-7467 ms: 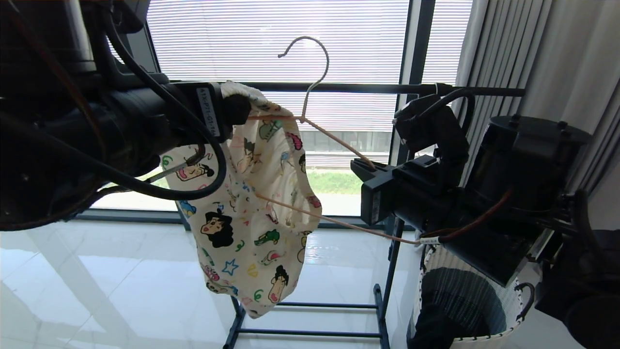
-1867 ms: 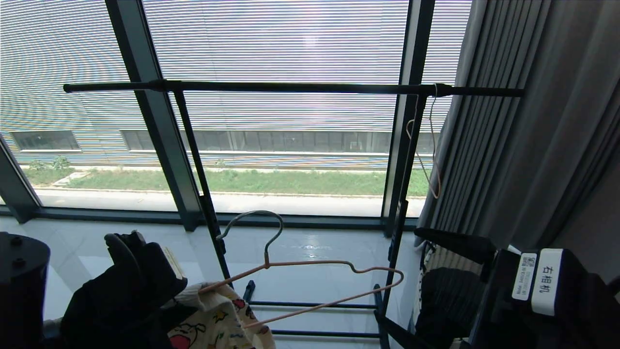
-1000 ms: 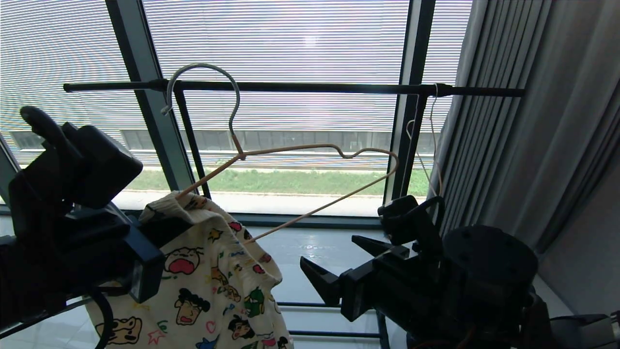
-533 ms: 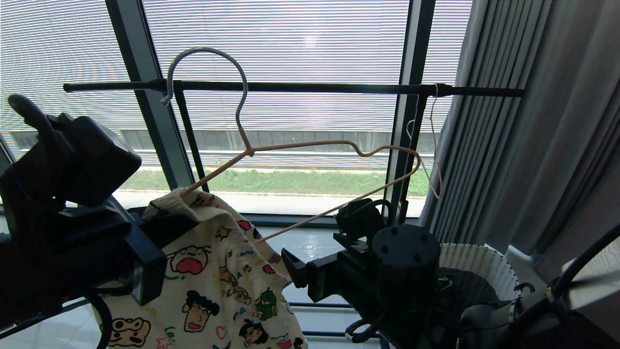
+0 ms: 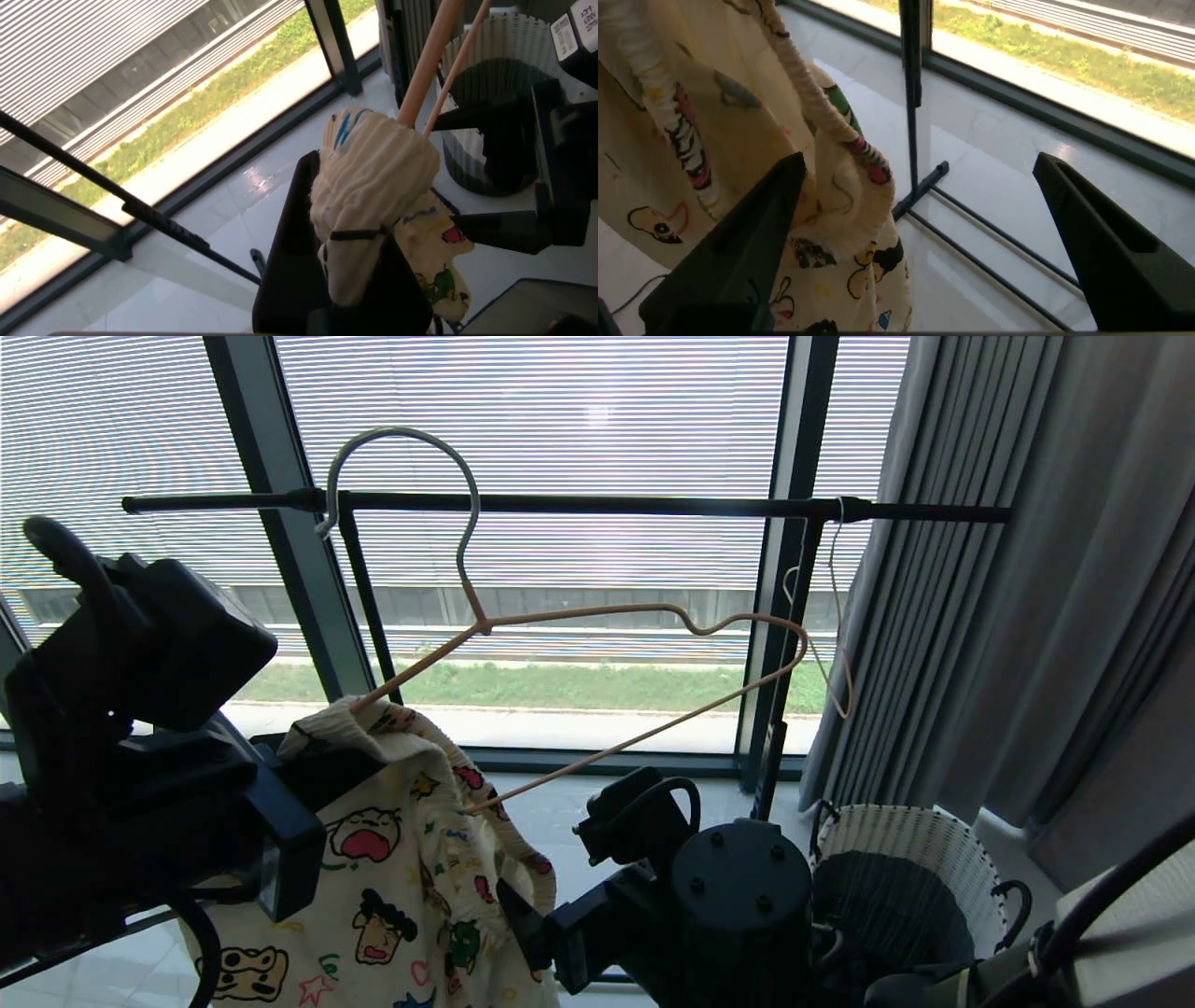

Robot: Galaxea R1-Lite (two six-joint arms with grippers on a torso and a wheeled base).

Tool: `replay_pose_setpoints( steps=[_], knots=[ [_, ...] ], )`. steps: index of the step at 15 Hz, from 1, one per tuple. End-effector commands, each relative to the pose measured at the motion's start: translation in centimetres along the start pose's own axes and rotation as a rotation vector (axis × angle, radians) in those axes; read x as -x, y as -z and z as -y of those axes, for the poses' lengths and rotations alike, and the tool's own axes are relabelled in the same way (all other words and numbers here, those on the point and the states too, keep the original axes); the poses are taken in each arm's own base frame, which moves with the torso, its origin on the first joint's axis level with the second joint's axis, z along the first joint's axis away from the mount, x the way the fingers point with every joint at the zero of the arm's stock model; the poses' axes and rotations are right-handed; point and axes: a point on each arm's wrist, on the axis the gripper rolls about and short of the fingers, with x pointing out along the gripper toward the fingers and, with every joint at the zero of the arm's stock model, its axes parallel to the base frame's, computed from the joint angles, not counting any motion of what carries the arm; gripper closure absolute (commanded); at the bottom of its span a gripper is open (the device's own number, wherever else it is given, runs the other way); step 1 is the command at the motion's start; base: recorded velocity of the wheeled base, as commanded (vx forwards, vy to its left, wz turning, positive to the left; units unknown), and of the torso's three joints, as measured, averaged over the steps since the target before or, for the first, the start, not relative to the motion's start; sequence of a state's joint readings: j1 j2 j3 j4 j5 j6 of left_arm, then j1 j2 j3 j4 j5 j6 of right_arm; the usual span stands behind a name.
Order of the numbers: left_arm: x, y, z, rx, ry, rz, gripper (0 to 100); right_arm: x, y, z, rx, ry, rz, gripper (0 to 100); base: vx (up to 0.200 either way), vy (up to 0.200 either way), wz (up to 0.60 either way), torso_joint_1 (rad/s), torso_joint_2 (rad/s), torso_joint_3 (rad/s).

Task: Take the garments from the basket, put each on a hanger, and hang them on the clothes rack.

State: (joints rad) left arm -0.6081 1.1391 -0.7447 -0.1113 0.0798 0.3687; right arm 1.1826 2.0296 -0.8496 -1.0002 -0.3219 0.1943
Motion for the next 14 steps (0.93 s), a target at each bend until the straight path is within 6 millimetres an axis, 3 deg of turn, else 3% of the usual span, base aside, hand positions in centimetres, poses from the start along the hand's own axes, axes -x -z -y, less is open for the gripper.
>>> replay_pose_setpoints(
  steps=[1,4,5,12,14],
  knots=[
    [0.0,-0.1,0.0,-0.001,0.0,0.003,100,0.0,0.7,-0.3,0.028,-0.005,-0.019,0,0.0,0.0,0.0,0.0,0.0,0.0],
    [0.0,-0.1,0.0,-0.001,-0.001,0.004,100,0.3,2.3,0.3,0.054,0.061,-0.067,0,0.0,0.0,0.0,0.0,0.0,0.0],
    [0.1,-0.2,-0.1,-0.001,-0.002,0.008,100,0.6,3.1,0.6,0.067,0.098,-0.089,100,0.0,0.0,0.0,0.0,0.0,0.0],
    [0.2,-0.3,0.0,-0.002,0.002,0.015,100,0.5,3.5,1.0,0.075,0.135,-0.098,100,0.0,0.0,0.0,0.0,0.0,0.0],
    [0.2,0.0,0.0,0.0,-0.006,0.005,100,0.2,2.6,2.6,0.061,0.213,-0.07,100,0.0,0.0,0.0,0.0,0.0,0.0]
  ],
)
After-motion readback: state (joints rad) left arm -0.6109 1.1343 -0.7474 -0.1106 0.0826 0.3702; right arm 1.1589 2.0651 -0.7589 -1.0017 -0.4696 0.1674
